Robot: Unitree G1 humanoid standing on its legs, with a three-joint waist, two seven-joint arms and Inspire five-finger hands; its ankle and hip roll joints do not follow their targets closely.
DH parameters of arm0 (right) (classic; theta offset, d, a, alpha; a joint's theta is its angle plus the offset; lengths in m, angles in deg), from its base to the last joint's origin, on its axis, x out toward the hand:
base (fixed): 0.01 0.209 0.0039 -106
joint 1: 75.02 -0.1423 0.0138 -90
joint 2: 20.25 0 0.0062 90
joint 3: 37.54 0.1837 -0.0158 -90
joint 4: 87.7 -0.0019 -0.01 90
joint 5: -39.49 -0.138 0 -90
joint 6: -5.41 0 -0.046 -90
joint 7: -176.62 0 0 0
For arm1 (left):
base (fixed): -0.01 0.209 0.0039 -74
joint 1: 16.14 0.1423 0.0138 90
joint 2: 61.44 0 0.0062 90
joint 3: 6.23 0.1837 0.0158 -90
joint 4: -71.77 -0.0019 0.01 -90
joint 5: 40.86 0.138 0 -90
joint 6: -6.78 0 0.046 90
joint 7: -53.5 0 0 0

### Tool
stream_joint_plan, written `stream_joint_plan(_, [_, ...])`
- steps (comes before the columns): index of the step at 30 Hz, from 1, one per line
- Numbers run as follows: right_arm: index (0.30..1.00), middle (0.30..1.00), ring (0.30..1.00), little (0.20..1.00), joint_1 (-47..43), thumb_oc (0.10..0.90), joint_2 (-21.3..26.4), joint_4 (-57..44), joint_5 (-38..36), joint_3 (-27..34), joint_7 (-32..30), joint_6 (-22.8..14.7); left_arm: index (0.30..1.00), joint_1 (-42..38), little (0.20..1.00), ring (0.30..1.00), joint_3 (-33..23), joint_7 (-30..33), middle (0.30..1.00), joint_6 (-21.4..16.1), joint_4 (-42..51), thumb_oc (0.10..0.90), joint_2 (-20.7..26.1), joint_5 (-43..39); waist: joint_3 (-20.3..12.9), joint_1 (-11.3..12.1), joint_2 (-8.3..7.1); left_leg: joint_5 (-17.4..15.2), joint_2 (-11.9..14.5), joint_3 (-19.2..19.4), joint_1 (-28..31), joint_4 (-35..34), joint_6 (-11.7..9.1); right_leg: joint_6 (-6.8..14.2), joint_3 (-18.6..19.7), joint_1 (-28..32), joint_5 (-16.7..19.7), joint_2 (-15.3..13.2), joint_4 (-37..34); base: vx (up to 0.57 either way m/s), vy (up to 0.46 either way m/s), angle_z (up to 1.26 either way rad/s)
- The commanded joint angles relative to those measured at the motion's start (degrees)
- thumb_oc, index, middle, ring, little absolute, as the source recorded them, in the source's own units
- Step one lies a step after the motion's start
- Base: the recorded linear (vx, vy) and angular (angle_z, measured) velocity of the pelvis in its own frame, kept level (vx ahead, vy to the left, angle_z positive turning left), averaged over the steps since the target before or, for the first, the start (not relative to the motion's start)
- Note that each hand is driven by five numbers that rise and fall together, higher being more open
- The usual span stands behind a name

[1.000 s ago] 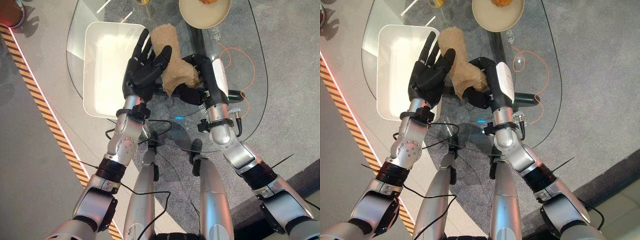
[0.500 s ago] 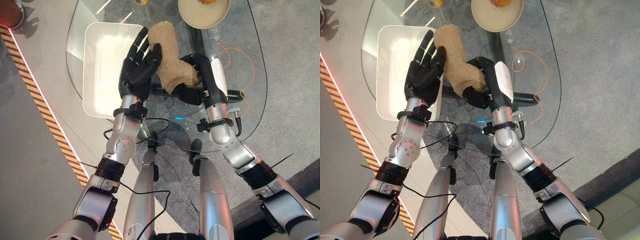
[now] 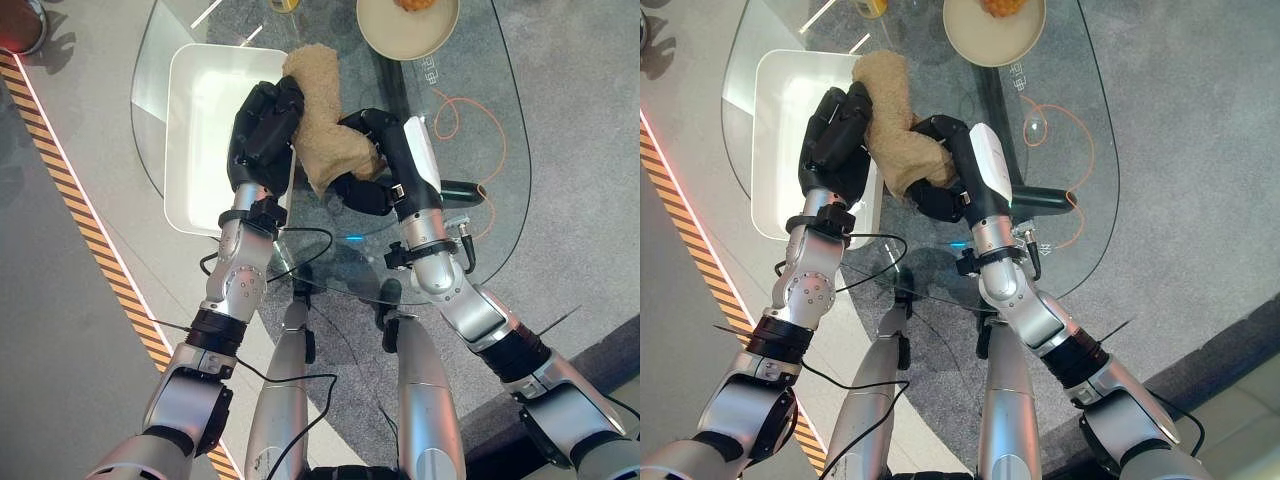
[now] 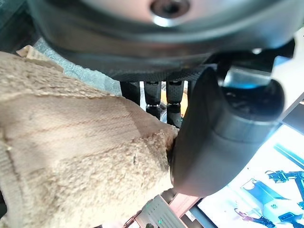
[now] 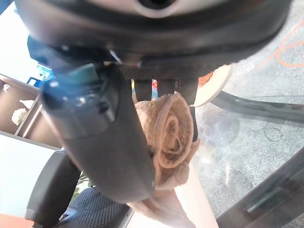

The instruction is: Wipe the table with a cloth and put it in the basket.

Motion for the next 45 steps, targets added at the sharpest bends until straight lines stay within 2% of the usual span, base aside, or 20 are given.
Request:
stream_joint_plan(1, [0.3, 0.3, 0.3, 0.2, -12.29, 0.1, -4.76, -11.15, 1.44, 2.62, -0.13, -7.25, 0.3, -6.75, 0.2, 0.3, 5.32, -7.18, 0.3, -1.47, 6.33, 0.1, -1.9, 1.69, -1.63, 0.61, -1.28, -9.65, -3.26, 4.87, 1.82, 5.89, 2.29, 2.5, 1.2, 3.66, 6.4, 4.14, -12.77, 0.0, 0.0, 0.0])
stream_joint_plan(11, [0.3, 0.3, 0.3, 0.2, -12.77, 0.1, -4.73, -11.06, 1.33, 2.58, -0.37, -7.41, 0.3, -7.01, 0.2, 0.3, 5.34, -7.24, 0.3, -0.86, 6.15, 0.1, -1.84, 1.59, -1.63, 0.65, -1.23, -9.05, -3.35, 4.83, 1.81, 5.36, 2.32, 2.48, 1.24, 3.73, 7.08, 4.17, -13.53, 0.0, 0.0, 0.0])
stream_joint_plan(12, [0.3, 0.3, 0.3, 0.2, -12.57, 0.1, -4.87, -11.04, 1.46, 2.54, -0.37, -7.38, 0.552, -6.81, 0.494, 0.552, 5.41, -6.56, 0.552, -0.87, 5.91, 0.394, -2.01, 1.76, -1.63, 0.63, -1.22, -9.56, -3.35, 4.82, 2.15, 5.49, 2.3, 2.51, 1.26, 3.97, 6.51, 4.15, -13.21, 0.0, 0.0, 0.0])
stream_joint_plan(13, [0.3, 0.3, 0.3, 0.2, -12.51, 0.1, -4.85, -10.97, 1.49, 2.55, -0.44, -7.52, 0.9, -6.82, 0.9, 0.9, 5.42, -6.09, 0.9, -0.67, 5.91, 0.8, -2.01, 1.65, -1.63, 0.63, -1.22, -9.55, -3.38, 4.81, 2.19, 5.44, 2.31, 2.52, 1.24, 4.0, 6.52, 4.15, -13.27, 0.0, 0.0, 0.0])
stream_joint_plan(31, [0.3, 0.3, 0.3, 0.2, -12.58, 0.1, -5.15, -10.98, 1.51, 2.79, -0.46, -7.78, 0.9, -6.69, 0.9, 0.9, 5.07, -2.58, 0.9, -1.44, 5.27, 0.8, -3.04, 2.47, -1.63, 0.65, -1.35, -9.46, -3.46, 4.72, 2.15, 5.34, 2.23, 2.45, 1.07, 4.18, 6.34, 4.25, -13.41, 0.0, 0.0, 0.0])
stream_joint_plan(45, [0.3, 0.3, 0.3, 0.2, -13.03, 0.1, -5.35, -10.94, 1.34, 2.66, -0.28, -7.92, 0.9, -7.09, 0.9, 0.9, 4.89, -2.98, 0.9, -1.41, 5.44, 0.8, -3.39, 0.34, -1.63, 0.7, -1.33, -8.93, -3.45, 4.72, 1.77, 5.09, 2.22, 2.33, 0.97, 3.9, 6.72, 4.3, -13.64, 0.0, 0.0, 0.0])
